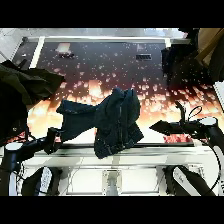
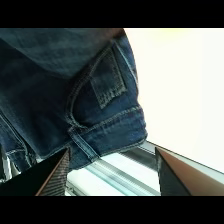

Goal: Fold the clothes and pants, and hang the long-sleeved shirts on hangers.

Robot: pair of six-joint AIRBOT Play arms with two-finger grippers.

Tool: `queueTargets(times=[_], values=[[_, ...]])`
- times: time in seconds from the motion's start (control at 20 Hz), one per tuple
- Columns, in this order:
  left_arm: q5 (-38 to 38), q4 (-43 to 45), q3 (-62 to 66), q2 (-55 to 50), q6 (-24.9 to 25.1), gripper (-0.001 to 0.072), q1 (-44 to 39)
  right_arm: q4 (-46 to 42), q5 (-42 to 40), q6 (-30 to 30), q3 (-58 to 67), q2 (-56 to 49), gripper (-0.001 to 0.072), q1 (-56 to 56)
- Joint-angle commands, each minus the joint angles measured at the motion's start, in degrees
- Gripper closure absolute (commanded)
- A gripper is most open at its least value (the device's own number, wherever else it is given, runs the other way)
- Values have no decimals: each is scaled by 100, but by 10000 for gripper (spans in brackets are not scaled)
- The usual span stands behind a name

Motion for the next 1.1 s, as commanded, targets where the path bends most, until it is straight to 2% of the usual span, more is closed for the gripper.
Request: queueTargets(times=[0.0,0.25,0.3,0.35,0.4,0.5,0.7,1.05], values=[[-120,-83,-52,-177,-11,-5,13,96,-31,-76,-24,2,113,-4],[24,-79,-52,-177,-2,6,11,98,-133,-76,-24,2,112,-4],[210,-81,-52,-177,-9,39,11,98,-184,-76,-24,2,113,-4],[442,-83,-52,-179,-9,133,11,103,-205,-72,-24,2,113,-4],[660,-83,-52,-179,-9,148,11,103,-197,-70,-24,2,113,-4],[914,-83,-52,-192,-9,148,11,98,-85,-59,-24,2,113,-4],[946,-85,-52,-409,33,149,-92,68,-133,-59,-42,0,114,-4],[1204,-199,-52,-944,31,149,-859,-28,-164,-31,-232,-52,114,-4]])
